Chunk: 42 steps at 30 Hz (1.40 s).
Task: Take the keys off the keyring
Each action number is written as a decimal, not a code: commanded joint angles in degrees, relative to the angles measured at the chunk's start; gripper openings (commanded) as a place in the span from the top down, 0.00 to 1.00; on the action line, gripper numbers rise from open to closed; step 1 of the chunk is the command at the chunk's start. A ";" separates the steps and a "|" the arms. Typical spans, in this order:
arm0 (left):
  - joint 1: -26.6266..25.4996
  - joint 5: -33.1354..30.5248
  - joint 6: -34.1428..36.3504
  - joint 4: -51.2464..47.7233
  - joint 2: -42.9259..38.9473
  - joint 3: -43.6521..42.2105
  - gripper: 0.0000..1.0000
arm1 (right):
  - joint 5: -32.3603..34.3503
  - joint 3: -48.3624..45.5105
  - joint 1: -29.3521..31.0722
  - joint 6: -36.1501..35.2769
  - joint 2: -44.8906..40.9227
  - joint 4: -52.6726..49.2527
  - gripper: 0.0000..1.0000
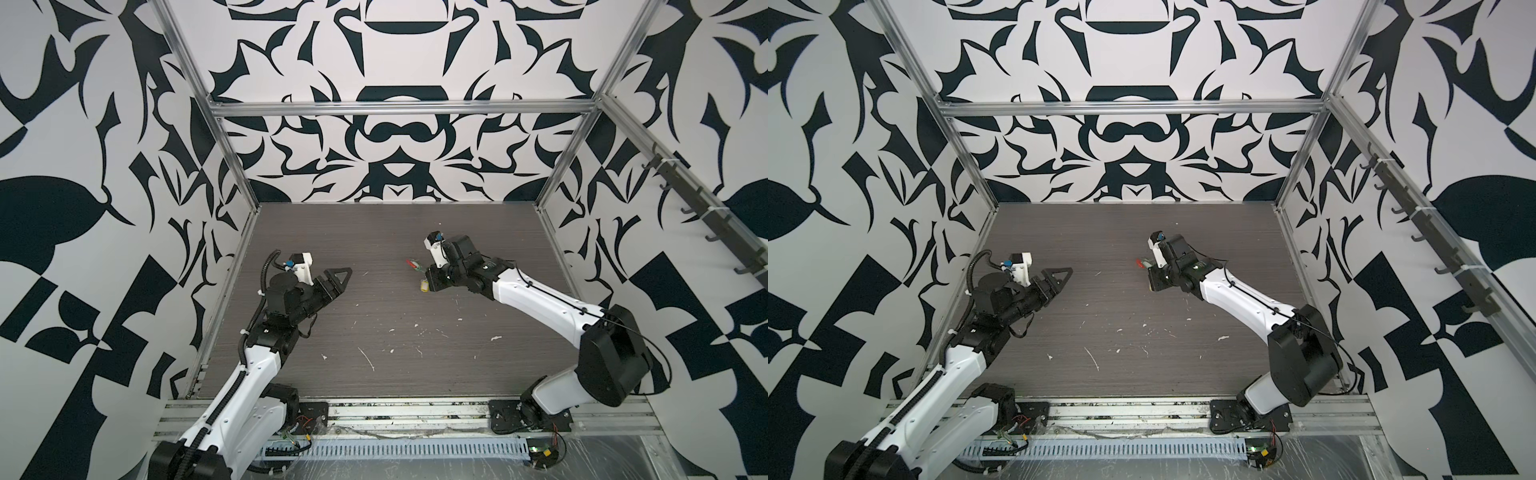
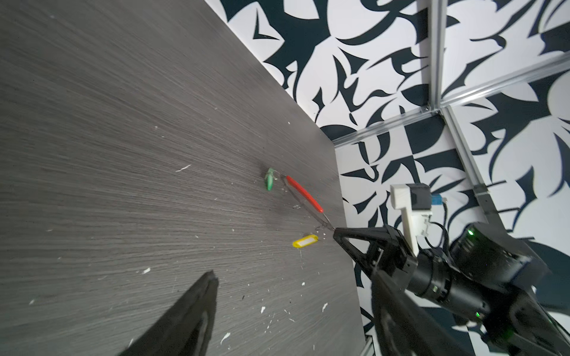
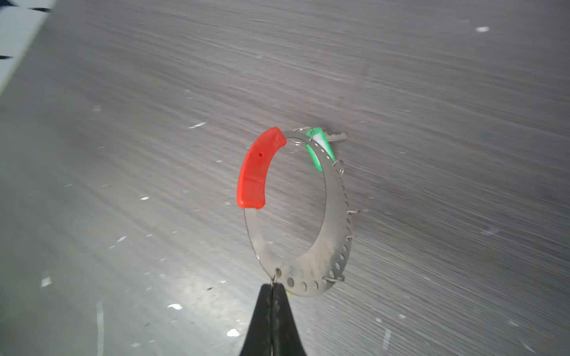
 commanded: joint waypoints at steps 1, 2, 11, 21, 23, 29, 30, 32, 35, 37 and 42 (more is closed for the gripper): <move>-0.30 6.46 1.79 0.92 -0.69 2.00 0.21 | -11.11 0.05 0.27 -1.02 -1.75 4.12 1.00; -0.44 7.65 2.16 0.91 -0.30 2.35 0.23 | -13.04 -0.03 0.28 -1.58 -1.84 4.48 1.00; -7.96 5.41 8.65 -3.68 1.78 5.47 0.28 | -30.83 1.70 0.22 -9.06 -1.08 5.12 1.00; -13.03 -2.50 14.72 -6.48 4.49 9.28 0.34 | -39.78 2.65 0.26 -13.39 -1.91 2.94 1.00; -13.42 -0.92 14.87 -5.88 6.77 10.09 0.36 | -40.25 2.36 0.19 -12.73 -2.34 3.90 1.00; -17.37 0.70 17.43 -6.81 11.87 12.39 0.44 | -42.85 1.91 0.19 -11.85 -4.38 7.14 1.00; -17.89 1.27 18.34 -7.05 11.92 12.61 0.44 | -43.45 2.42 0.14 -12.67 -4.39 6.22 1.00; -18.77 2.92 20.03 -6.88 11.56 12.78 0.43 | -45.42 3.59 -0.19 -13.84 -4.51 4.37 1.00; -19.07 6.34 20.58 -5.68 11.12 12.62 0.43 | -46.20 3.97 -0.90 -14.18 -5.11 3.85 1.00; -19.33 7.75 20.03 -3.93 10.83 12.09 0.41 | -46.65 3.88 -1.39 -14.14 -5.56 3.81 1.00; -20.43 7.83 20.86 -3.83 10.75 12.37 0.37 | -48.53 4.32 -1.88 -14.65 -5.25 2.62 1.00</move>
